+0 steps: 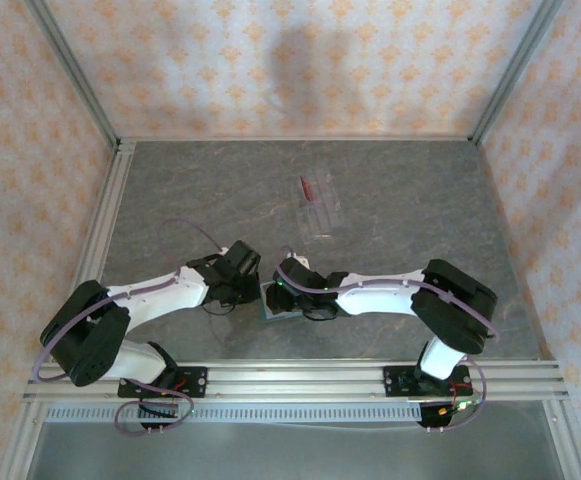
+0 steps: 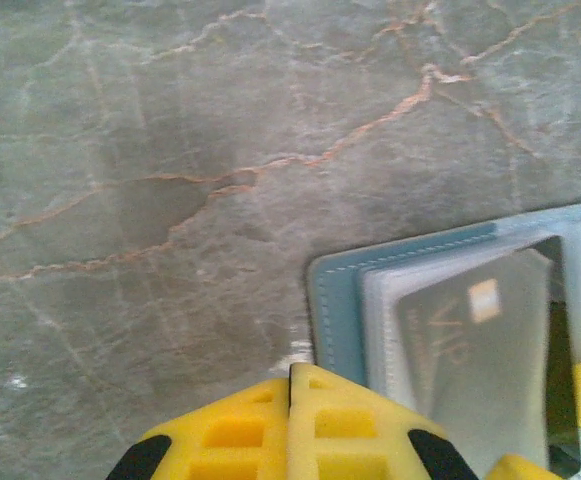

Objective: Put the credit cards into the card holder

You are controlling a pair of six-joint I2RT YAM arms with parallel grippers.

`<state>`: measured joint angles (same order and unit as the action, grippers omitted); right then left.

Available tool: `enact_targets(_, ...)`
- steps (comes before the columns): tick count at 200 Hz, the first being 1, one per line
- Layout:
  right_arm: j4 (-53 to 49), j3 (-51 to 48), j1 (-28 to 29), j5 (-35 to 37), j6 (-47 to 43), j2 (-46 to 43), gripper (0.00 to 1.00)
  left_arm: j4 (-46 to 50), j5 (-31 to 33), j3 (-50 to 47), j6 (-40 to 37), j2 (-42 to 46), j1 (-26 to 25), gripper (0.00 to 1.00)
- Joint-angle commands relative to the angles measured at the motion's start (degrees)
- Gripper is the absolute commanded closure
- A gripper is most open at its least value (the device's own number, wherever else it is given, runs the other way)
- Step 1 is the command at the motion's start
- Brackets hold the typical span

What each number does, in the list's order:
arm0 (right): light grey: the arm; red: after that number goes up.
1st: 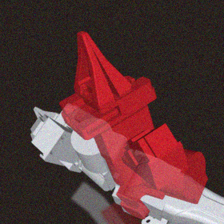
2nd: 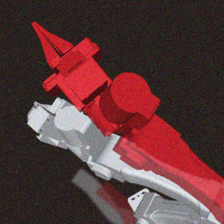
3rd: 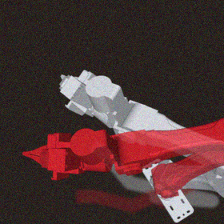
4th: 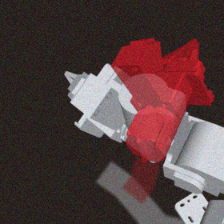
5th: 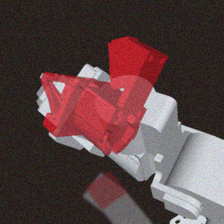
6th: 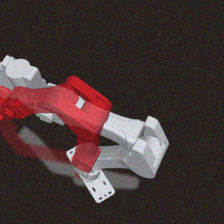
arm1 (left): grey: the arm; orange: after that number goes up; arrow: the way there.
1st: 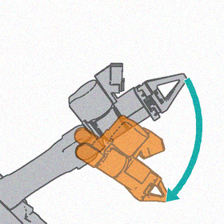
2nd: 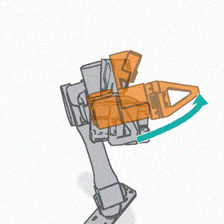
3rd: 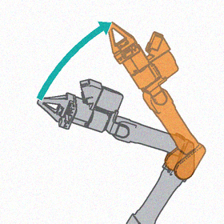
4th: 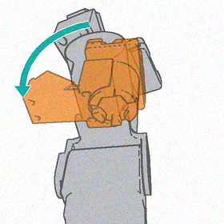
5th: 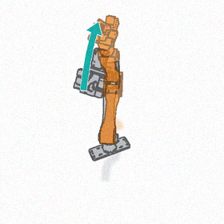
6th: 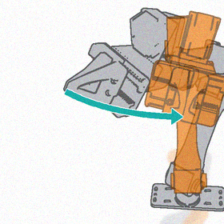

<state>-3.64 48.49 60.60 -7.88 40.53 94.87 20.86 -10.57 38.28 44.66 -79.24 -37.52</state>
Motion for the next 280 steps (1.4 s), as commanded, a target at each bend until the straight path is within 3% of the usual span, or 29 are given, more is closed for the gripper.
enact_targets(1,-2.92,1.34,0.22,0.47,-2.20,-1.83,0.44,-1.87,-2.24,1.36,-0.98,0.72,-0.29,0.99)
enact_targets(63,0.25,-0.15,-1.09,-3.95,-1.75,-1.36,0.45,-4.01,-3.34,0.74,-0.72,-1.61,-0.50,0.99)
enact_targets(143,2.79,-1.01,-1.10,-7.25,-1.71,-1.80,0.57,-5.74,-3.32,-0.86,-0.02,-2.76,-0.63,0.99)
enact_targets(221,9.22,-2.08,-1.43,-11.42,-1.36,1.02,0.57,-5.84,-3.25,-1.04,0.42,-2.59,-0.93,0.99)
enact_targets(280,0.54,-2.18,-2.82,-5.43,-3.89,-5.85,0.51,-2.79,-1.39,-0.49,-0.15,0.80,-0.89,0.99)
